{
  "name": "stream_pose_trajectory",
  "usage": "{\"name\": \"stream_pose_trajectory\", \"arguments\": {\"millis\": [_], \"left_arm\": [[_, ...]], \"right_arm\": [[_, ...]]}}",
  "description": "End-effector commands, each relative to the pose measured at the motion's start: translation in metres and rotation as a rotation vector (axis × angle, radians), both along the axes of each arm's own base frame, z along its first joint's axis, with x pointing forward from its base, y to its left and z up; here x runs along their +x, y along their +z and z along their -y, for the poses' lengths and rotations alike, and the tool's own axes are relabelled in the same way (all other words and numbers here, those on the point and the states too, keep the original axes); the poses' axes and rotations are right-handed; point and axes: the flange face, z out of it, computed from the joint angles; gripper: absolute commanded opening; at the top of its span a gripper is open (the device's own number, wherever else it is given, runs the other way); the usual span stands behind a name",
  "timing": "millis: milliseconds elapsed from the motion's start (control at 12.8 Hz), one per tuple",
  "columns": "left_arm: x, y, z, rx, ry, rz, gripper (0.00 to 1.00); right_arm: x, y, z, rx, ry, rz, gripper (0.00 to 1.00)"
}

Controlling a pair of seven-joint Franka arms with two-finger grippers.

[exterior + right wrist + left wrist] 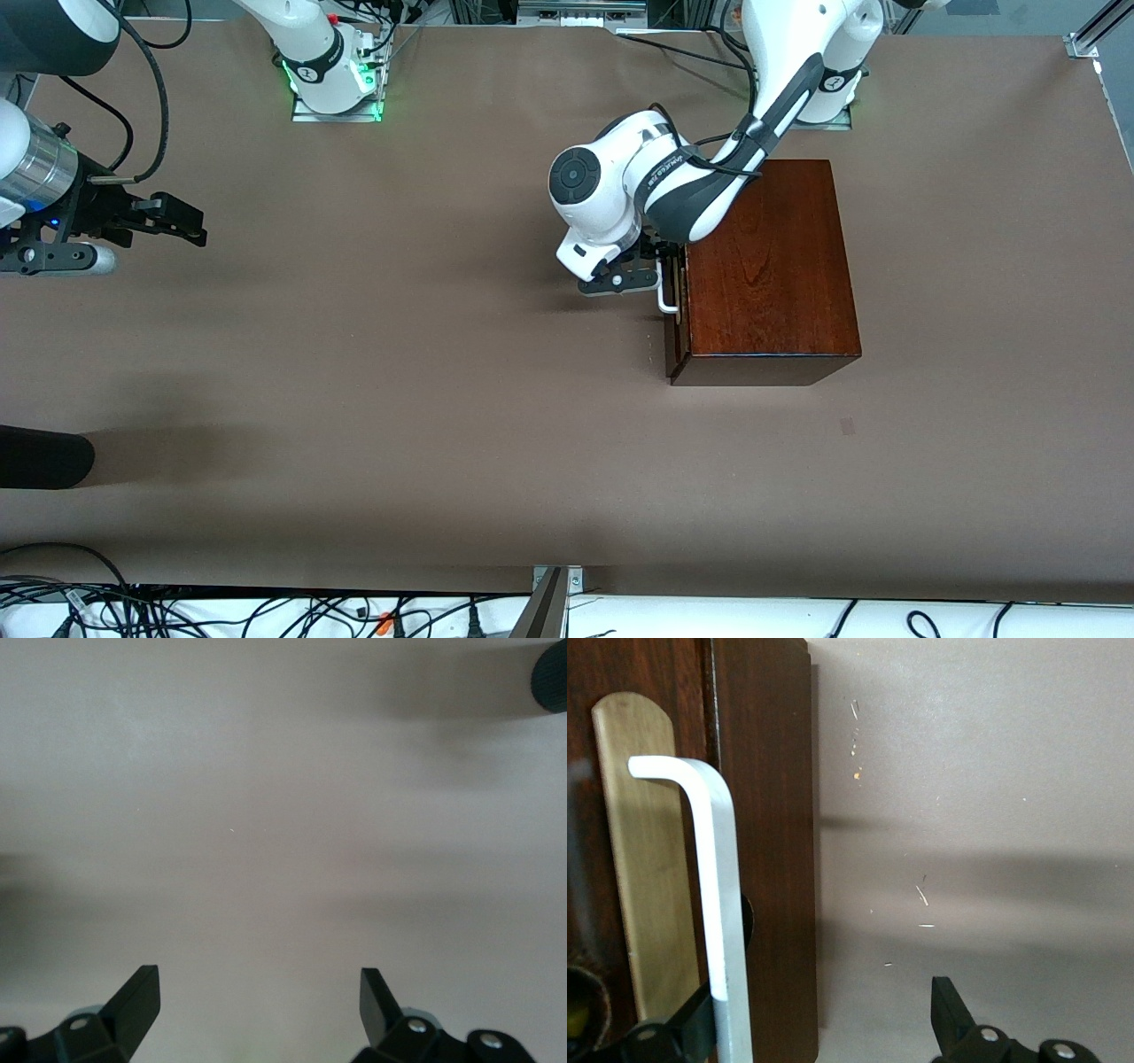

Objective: Open drawer, take yellow block, close drawer
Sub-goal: 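Pull the drawer open by the handle with the left gripper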

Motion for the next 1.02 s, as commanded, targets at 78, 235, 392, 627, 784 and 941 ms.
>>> {"name": "stream_pose_trajectory", "arguments": {"millis": [78,235,392,627,784,941], "left_arm": [[0.0,0.004,0.011,-0.032,0.009,0.037,1.0],[-0.001,0.008,0.017,-0.079,0.044,0.027,1.0],[0.001,0.015,0.025,-0.139,0.074,0.021,1.0],[-0.004,0.018,0.038,-0.196,0.097,0.033,1.0],[-0.008,0.01,0.046,-0.221,0.127,0.015,1.0],[-0.018,0.008,0.067,-0.26,0.132,0.015,1.0]], "right_arm": [[-0.001,0.006,-0.001,-0.002,0.008,0.0,1.0],[-0.001,0.006,-0.001,-0.002,0.008,0.0,1.0],[-0.001,0.006,-0.001,-0.002,0.008,0.001,1.0],[0.0,0.006,-0.001,-0.002,0.008,0.004,1.0],[0.0,0.006,0.0,-0.002,0.006,0.006,1.0],[0.0,0.006,0.0,-0.002,0.006,0.008,1.0]]}}
